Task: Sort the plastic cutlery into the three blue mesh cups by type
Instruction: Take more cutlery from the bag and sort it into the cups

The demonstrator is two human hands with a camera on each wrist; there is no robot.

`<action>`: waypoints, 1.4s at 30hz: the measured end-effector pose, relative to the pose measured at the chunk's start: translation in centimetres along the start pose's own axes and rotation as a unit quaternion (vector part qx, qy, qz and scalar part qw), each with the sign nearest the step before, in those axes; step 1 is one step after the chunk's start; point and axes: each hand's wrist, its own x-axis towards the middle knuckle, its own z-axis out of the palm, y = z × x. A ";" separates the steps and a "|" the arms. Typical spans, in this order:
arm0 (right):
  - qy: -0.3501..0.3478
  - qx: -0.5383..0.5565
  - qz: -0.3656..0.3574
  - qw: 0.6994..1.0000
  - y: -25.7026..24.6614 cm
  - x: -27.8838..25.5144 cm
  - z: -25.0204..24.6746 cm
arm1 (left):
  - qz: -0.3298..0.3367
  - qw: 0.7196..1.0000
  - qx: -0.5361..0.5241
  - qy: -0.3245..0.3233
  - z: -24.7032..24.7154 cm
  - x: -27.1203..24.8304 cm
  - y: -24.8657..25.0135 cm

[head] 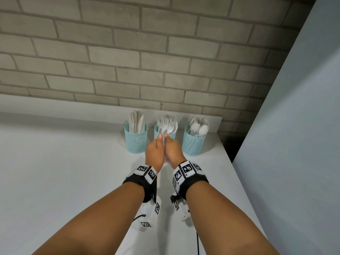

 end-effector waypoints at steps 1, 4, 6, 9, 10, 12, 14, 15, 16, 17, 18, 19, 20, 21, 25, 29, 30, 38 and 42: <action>-0.010 -0.003 0.002 1.000 -0.2 -0.2 -0.2 | 0.008 1.000 0.000 0.007 0.1 0.0 -0.1; -0.096 0.022 0.102 0.990 -0.9 -0.8 -1.0 | 0.044 0.998 0.022 0.041 0.3 -0.2 -0.7; -0.133 0.082 0.202 0.967 -1.3 -1.1 -1.7 | 0.071 0.996 0.050 0.021 0.2 -0.7 -0.7; -0.138 0.076 0.194 0.968 -1.7 -1.2 -2.1 | 0.086 0.980 0.178 0.006 0.2 -0.4 -1.1; -0.126 0.078 0.176 0.973 -1.8 -1.5 -2.0 | 0.075 0.966 0.247 0.014 0.1 -0.1 -1.3; -0.103 0.111 0.151 0.977 -1.1 -1.4 -1.4 | 0.075 0.950 0.300 0.029 0.1 0.4 -1.2; -0.082 0.117 0.125 0.982 -0.3 -1.1 -0.7 | 0.088 0.967 0.239 0.016 0.0 0.3 -0.8; -0.071 0.100 0.107 0.987 -0.1 -1.1 -0.4 | 0.080 0.975 0.209 0.008 -0.1 0.2 -0.4; -0.056 0.072 0.084 0.992 0.0 -1.1 -0.2 | 0.064 0.979 0.195 -0.004 -0.2 0.1 0.0; -0.037 0.045 0.059 0.997 0.1 -1.1 -0.1 | 0.053 0.980 0.190 -0.014 -0.2 0.0 0.3; -0.018 0.027 0.035 0.999 0.2 -1.1 0.0 | 0.046 0.981 0.187 -0.020 -0.3 0.0 0.5; -0.009 0.030 0.019 0.999 0.2 -1.1 0.0 | 0.039 0.983 0.179 -0.021 -0.4 0.1 0.5; -0.009 0.053 0.014 0.998 0.2 -1.2 0.0 | 0.031 0.985 0.170 -0.022 -0.5 0.3 0.3; -0.016 0.089 0.023 0.996 0.1 -1.2 0.1 | 0.025 0.987 0.155 -0.023 -0.5 0.4 0.2; -0.109 0.238 0.128 0.956 -0.8 -1.5 -0.3 | 0.036 0.988 0.145 -0.025 -0.2 0.2 -0.2; -0.162 0.281 0.170 0.930 -1.3 -2.0 -1.2 | 0.044 0.932 0.360 0.011 -0.1 0.2 0.0; -0.149 0.274 0.168 0.935 -1.3 -1.9 -1.3 | 0.060 0.918 0.391 0.022 -0.2 0.3 0.0; 0.032 0.340 0.151 0.928 -1.5 -2.4 -1.7 | 0.038 0.976 0.213 -0.023 0.1 -0.5 0.0; 0.107 0.460 0.150 0.869 -4.0 -1.5 -3.8 | 0.065 0.985 0.149 -0.061 -1.3 -2.7 0.3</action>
